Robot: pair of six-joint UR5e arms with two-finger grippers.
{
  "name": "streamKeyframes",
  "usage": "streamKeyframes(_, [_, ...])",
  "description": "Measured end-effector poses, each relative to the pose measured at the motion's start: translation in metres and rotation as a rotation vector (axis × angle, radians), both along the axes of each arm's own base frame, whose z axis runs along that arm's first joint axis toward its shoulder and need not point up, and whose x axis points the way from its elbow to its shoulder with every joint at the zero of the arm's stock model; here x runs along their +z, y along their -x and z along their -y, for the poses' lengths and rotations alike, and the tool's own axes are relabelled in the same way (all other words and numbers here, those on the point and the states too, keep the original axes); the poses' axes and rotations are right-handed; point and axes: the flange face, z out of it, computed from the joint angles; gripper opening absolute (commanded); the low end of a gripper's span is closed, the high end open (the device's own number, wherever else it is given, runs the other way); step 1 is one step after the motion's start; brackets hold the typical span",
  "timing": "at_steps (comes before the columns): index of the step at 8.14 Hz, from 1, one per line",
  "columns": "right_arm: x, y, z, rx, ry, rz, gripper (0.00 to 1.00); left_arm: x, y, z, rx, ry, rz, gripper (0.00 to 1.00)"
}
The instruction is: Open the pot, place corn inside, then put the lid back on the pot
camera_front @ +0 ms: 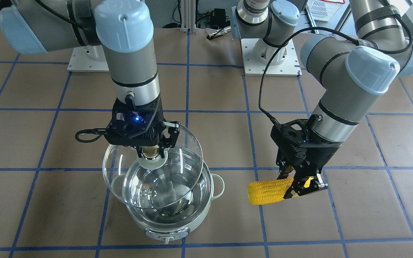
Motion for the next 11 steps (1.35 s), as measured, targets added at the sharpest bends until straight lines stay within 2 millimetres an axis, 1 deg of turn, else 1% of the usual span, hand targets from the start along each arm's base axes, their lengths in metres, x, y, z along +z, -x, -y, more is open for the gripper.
streamKeyframes(1, [0.021,0.020,-0.012,0.005,-0.016,-0.006,0.40,0.000,0.003,-0.001,0.004,-0.001,-0.004,0.00])
streamKeyframes(2, [0.039,0.039,-0.025,0.027,-0.029,-0.017,0.40,0.000,0.012,-0.002,0.011,-0.006,-0.013,0.00])
streamKeyframes(4, [0.072,0.070,-0.060,0.049,-0.053,-0.035,0.40,0.001,0.050,-0.008,0.028,-0.013,-0.043,0.00])
streamKeyframes(5, [0.084,0.082,-0.075,0.055,-0.069,-0.040,0.40,0.002,0.074,-0.011,0.023,0.005,-0.058,0.00])
streamKeyframes(6, [0.092,0.089,-0.084,0.060,-0.079,-0.043,0.40,0.002,0.101,-0.017,-0.003,0.025,-0.068,0.00])
streamKeyframes(7, [0.096,0.095,-0.087,0.069,-0.081,-0.044,0.40,0.000,0.130,-0.025,-0.040,0.032,-0.073,0.00])
streamKeyframes(8, [0.098,0.105,-0.085,0.074,-0.083,-0.040,0.40,-0.002,0.158,-0.035,-0.080,0.031,-0.077,0.00])
streamKeyframes(9, [0.099,0.115,-0.083,0.071,-0.086,-0.024,0.40,-0.007,0.181,-0.044,-0.112,0.024,-0.080,0.00])
streamKeyframes(10, [0.099,0.121,-0.082,0.068,-0.088,-0.011,0.40,-0.014,0.197,-0.049,-0.135,0.012,-0.083,0.00])
streamKeyframes(11, [0.100,0.124,-0.081,0.068,-0.087,-0.008,0.40,-0.024,0.208,-0.051,-0.151,-0.005,-0.085,0.00])
